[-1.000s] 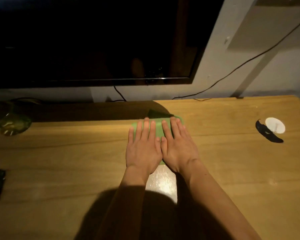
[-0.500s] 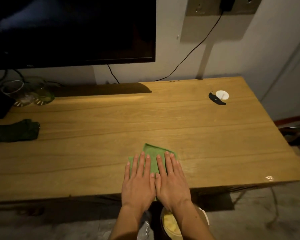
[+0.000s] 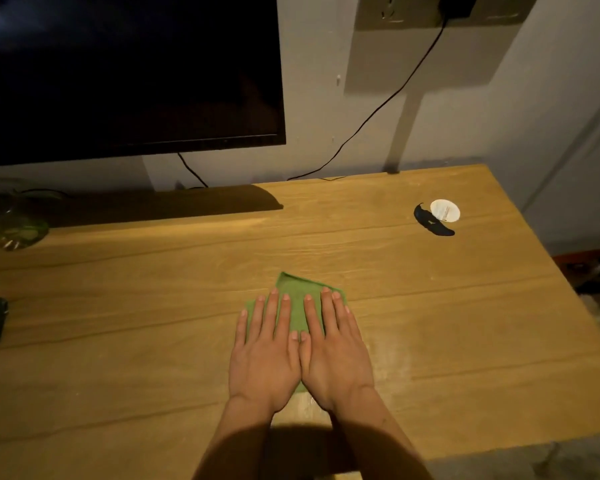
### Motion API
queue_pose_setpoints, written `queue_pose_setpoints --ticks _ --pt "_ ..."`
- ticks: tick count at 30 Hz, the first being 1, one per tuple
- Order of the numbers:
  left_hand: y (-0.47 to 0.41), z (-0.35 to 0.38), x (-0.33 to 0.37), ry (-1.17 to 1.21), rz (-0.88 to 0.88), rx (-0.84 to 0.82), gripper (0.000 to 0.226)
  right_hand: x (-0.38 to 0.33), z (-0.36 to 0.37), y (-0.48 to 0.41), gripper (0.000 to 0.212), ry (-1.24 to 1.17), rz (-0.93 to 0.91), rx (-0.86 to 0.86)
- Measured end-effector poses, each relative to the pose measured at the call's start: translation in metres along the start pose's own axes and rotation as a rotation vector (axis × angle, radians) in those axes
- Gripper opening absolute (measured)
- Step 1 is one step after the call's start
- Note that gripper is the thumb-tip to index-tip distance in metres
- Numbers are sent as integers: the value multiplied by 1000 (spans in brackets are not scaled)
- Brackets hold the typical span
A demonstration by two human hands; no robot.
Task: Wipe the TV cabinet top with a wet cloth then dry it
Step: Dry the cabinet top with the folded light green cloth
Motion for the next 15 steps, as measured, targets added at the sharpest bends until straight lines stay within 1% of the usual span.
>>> queue_pose_setpoints --ticks 6,9,12,15 --pt "-143 -17 -12 -9 1 27 64 25 -29 -138 60 1 17 33" --pt "-208 -30 -11 13 -3 20 65 39 -43 -204 61 27 -9 51" --pt "-255 -32 -12 47 -24 20 64 52 -51 -251 63 43 -22 70" --pt "-277 -24 -17 77 -63 -6 62 57 -53 -272 63 46 -38 105"
Point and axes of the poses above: each hand's wrist, its own y-axis away from the middle knuckle, its own z-axis out of the palm, x = y × z, the point moved 7 cm from there along -y, towards the middle knuckle, and after that the axes turned 7 degrees about y, right-handed, at the moved point
